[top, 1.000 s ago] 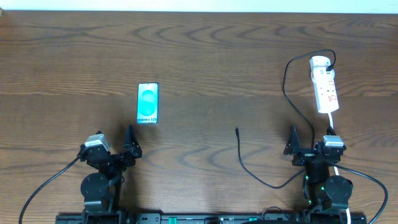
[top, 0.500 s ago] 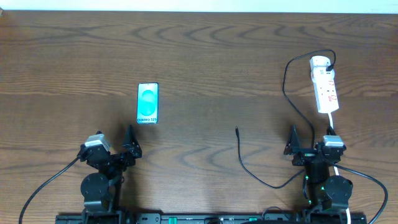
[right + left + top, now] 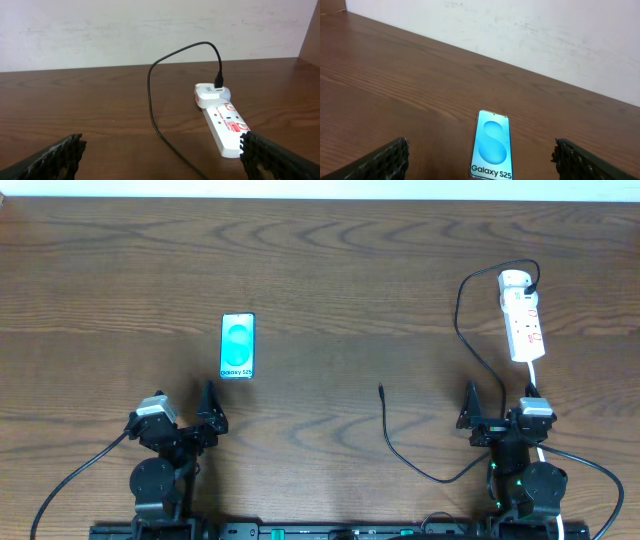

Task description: Plug charger to phone and switch on socket

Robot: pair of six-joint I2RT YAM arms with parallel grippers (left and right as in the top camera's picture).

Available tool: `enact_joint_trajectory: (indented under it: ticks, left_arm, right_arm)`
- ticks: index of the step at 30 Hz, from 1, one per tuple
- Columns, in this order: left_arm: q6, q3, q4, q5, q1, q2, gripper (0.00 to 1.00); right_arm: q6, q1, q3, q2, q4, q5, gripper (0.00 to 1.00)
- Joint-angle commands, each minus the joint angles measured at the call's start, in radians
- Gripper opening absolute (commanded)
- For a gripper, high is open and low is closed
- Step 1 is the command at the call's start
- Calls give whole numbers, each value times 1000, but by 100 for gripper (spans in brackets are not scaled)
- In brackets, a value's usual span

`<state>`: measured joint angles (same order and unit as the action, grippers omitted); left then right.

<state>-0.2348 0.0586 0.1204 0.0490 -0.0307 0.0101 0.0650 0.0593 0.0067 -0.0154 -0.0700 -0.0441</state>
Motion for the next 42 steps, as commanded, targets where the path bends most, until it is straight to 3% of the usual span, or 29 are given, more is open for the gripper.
enact_joint_trajectory:
  ticks: [1,16,22,27,32,35,42]
  left_arm:
    - [10,-20,24,-12,2,-5,92]
    - [9,108,23,-5,2,34,92]
    - [10,277,69,-1,2,274,92]
    - [13,455,89,84,2,563,92]
    - [13,748,290,105,4,879,93]
    - [23,1031,550,104,4,1097,92]
    - [63,1237,809,99,4,1239,92]
  right_arm:
    - [13,-9,-1,3,-5,16,99]
    - [13,-9,-1,3,-5,16,99]
    - [13,-9,-1,3,-5,15,99]
    - [13,-9,-1,3,-5,16,99]
    - [13,-9,-1,3,-5,16,99]
    - [13,-9,-1,3,-5,16,99]
    - [13,-9,-1,3,-5,16,99]
